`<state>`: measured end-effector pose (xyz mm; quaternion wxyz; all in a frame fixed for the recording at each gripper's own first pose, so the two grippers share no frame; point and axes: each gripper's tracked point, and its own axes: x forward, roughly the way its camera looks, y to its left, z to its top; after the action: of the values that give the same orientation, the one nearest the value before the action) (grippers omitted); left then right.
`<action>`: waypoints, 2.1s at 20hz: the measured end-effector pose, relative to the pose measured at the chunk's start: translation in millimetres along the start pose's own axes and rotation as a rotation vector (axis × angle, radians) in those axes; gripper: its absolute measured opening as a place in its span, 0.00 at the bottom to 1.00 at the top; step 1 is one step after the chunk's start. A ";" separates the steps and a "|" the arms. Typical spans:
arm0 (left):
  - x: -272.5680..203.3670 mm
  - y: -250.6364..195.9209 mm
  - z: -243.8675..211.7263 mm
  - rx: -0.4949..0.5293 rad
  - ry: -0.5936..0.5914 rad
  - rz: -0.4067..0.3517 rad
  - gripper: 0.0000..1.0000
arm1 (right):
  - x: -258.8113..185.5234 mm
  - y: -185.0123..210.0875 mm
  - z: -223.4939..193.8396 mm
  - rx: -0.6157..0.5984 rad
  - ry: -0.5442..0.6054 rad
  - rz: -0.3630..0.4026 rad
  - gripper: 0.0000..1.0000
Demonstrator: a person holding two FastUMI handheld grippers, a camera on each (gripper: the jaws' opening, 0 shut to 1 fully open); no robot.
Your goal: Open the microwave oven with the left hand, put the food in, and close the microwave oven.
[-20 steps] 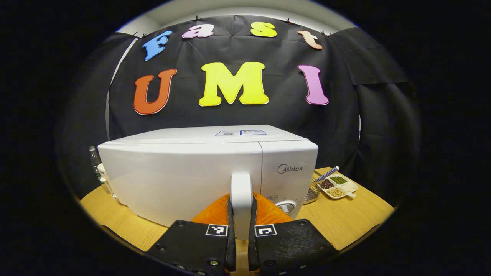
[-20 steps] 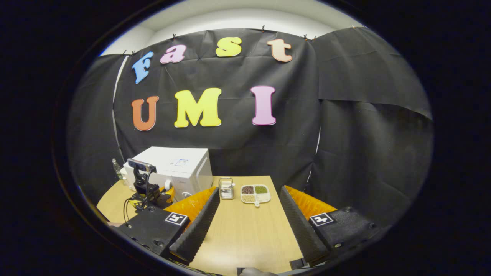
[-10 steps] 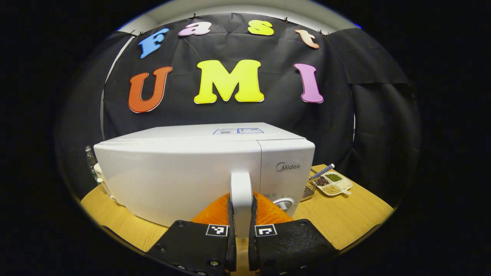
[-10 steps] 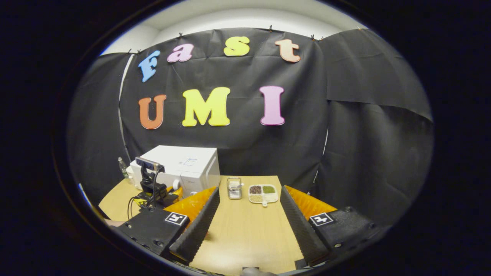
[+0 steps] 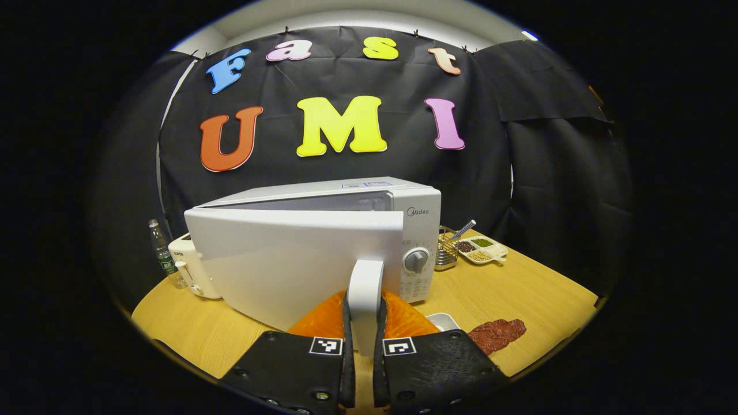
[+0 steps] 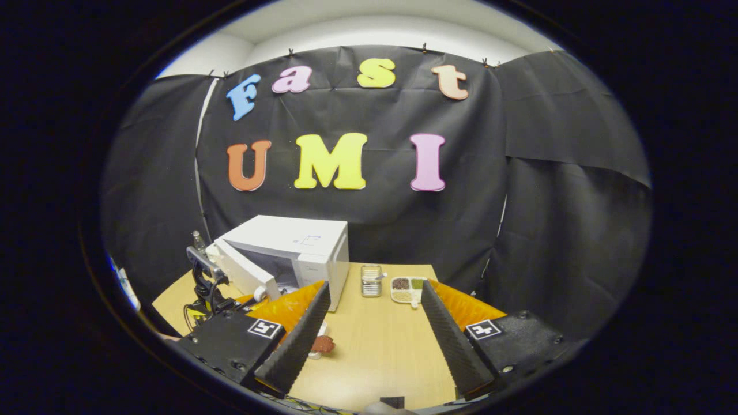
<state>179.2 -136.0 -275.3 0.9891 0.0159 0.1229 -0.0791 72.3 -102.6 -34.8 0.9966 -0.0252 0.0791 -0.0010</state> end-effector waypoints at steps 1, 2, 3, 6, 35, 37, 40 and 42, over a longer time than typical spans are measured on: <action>-4.2 2.4 -1.4 0.000 0.000 0.007 0.13 | -3.2 2.3 -1.2 -0.010 -0.003 0.003 1.00; -7.9 5.4 -2.5 0.001 0.012 0.015 0.22 | -6.7 4.2 -1.0 -0.014 -0.008 0.004 1.00; -15.8 7.6 -1.7 0.003 0.012 0.035 0.13 | -8.7 4.1 -2.9 -0.014 -0.004 0.002 1.00; -19.8 27.1 -3.1 0.039 0.016 0.148 0.31 | -14.3 5.7 -7.7 -0.010 0.003 0.005 1.00; -175.2 166.9 -41.6 0.017 0.089 0.261 0.95 | -28.3 151.3 -35.3 0.062 0.068 0.200 1.00; -185.0 185.6 -44.7 0.015 0.093 0.275 0.95 | -30.8 165.5 -36.7 0.065 0.070 0.207 1.00; -204.8 217.3 -48.4 0.009 0.092 0.311 0.95 | -33.0 185.7 -43.1 0.076 0.072 0.212 1.00; -218.0 241.1 -47.7 0.019 0.082 0.341 0.95 | -32.6 194.0 -50.5 0.077 0.077 0.208 0.95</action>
<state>-2.2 137.6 -265.1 0.9822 0.0492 0.1577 0.0895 31.8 88.8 -89.3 0.9877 0.0217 0.1195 0.0984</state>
